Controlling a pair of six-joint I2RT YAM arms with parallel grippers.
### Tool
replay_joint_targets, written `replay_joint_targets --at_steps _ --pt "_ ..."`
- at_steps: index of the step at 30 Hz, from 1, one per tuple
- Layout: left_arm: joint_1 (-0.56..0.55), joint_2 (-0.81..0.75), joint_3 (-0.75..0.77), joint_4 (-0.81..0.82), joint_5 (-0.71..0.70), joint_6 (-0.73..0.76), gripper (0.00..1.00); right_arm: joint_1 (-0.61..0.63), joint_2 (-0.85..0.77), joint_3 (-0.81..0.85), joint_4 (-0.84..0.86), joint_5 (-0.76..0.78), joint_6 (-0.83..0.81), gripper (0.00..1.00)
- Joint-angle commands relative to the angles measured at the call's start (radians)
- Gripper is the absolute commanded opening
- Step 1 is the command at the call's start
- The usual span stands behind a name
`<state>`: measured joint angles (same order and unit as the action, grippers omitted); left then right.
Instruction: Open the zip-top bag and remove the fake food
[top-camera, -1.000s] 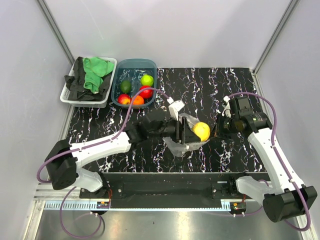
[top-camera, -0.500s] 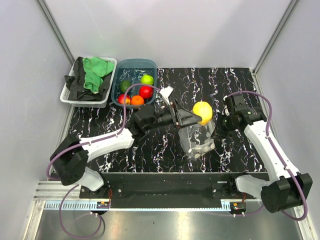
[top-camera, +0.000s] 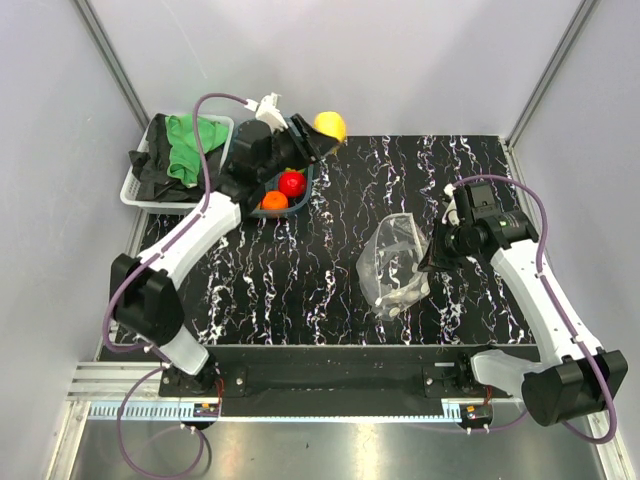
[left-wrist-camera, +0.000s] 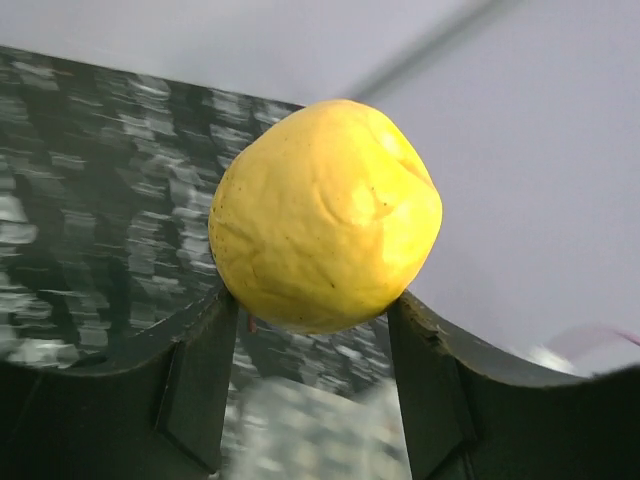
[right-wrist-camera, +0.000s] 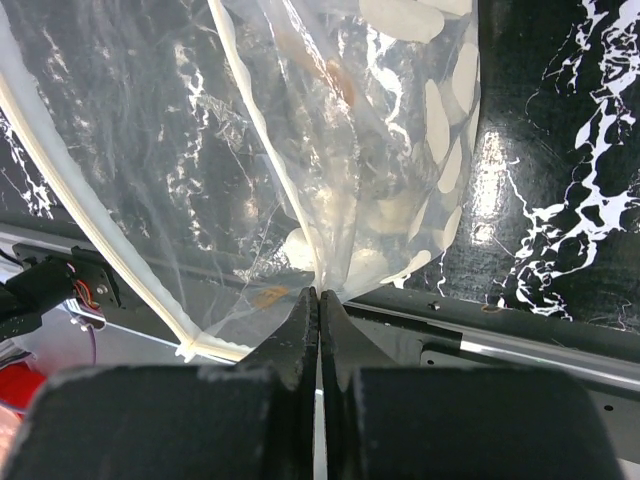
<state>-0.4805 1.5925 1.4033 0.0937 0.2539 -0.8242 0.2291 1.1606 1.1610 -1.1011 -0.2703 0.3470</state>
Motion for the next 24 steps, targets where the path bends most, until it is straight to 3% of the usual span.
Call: replay_joint_targets --at_steps 1,8,15,19,23,24 --pt "0.088 0.116 0.104 -0.222 -0.279 0.256 0.00 -0.001 -0.035 0.043 -0.009 -0.023 -0.032 0.00" --pt "0.195 0.353 0.302 -0.192 -0.482 0.439 0.00 -0.001 -0.081 0.034 -0.032 0.016 -0.028 0.00" --pt "0.237 0.618 0.575 -0.270 -0.501 0.401 0.00 -0.001 -0.088 0.031 -0.042 0.026 -0.009 0.00" --pt "0.263 0.721 0.657 -0.288 -0.481 0.320 0.04 -0.001 -0.091 0.029 -0.039 0.022 0.001 0.00" --pt "0.309 0.753 0.654 -0.266 -0.435 0.199 0.18 -0.001 -0.098 0.025 -0.036 0.026 0.020 0.00" --pt "0.312 0.762 0.654 -0.259 -0.426 0.194 0.31 -0.001 -0.102 0.023 -0.036 0.026 0.023 0.00"
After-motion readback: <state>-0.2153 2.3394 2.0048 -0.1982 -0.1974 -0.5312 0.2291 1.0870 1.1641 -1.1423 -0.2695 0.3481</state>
